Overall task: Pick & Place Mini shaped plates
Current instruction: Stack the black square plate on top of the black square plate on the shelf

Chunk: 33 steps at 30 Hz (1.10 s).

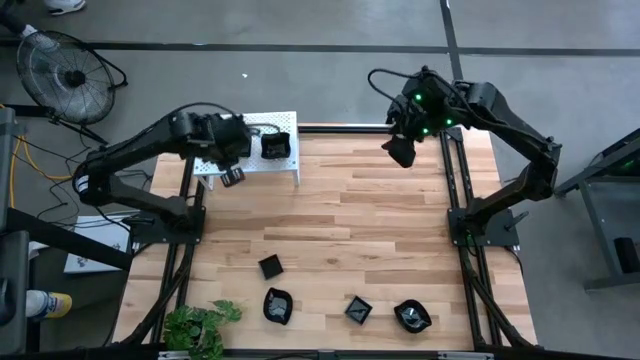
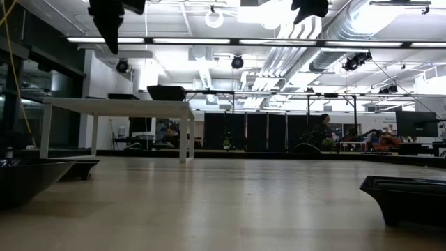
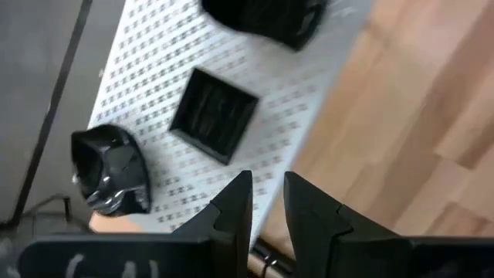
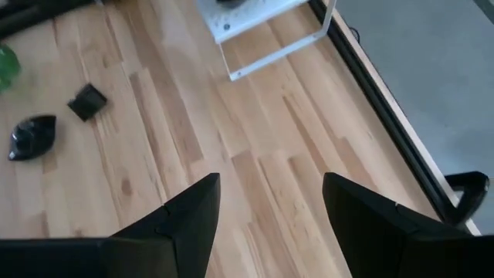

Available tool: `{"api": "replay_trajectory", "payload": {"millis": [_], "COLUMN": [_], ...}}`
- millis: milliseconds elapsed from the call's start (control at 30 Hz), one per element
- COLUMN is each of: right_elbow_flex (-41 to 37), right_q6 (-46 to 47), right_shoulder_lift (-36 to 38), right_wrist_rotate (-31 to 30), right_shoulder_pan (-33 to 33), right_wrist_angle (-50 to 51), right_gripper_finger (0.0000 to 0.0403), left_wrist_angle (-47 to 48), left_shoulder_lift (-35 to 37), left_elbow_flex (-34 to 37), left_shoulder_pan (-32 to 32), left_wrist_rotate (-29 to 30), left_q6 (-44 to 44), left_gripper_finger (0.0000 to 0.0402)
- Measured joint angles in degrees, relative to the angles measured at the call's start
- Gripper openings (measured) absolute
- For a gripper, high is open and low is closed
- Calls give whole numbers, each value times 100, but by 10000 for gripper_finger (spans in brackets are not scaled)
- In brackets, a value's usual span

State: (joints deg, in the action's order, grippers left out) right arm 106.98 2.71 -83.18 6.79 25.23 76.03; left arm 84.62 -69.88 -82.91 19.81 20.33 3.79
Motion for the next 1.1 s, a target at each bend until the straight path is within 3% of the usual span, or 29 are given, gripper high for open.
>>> {"api": "replay_trajectory", "payload": {"millis": [367,667,833,1100], "right_elbow_flex": [-1,-44,-1323,-3744], "right_q6": [64,178,168,627], "right_shoulder_lift": [265,616,1136,2487], "right_wrist_rotate": [-59,-112,179,589], "right_shoulder_pan": [-587,-970,-1084,-1109], "right_wrist_angle": [44,-155,-1384,-3073], "right_gripper_finger": [224,224,224,224], "left_wrist_angle": [-222,-936,-1471,-1574], "left_shoulder_lift": [159,233,235,204], "left_elbow_flex": [41,575,654,664], "left_shoulder_pan": [-1953,-3162,-3603,-4332], "left_wrist_rotate": [745,1288,1478,1937], "left_q6": [792,1750,1938,2904], "left_gripper_finger": [72,72,72,72]}}
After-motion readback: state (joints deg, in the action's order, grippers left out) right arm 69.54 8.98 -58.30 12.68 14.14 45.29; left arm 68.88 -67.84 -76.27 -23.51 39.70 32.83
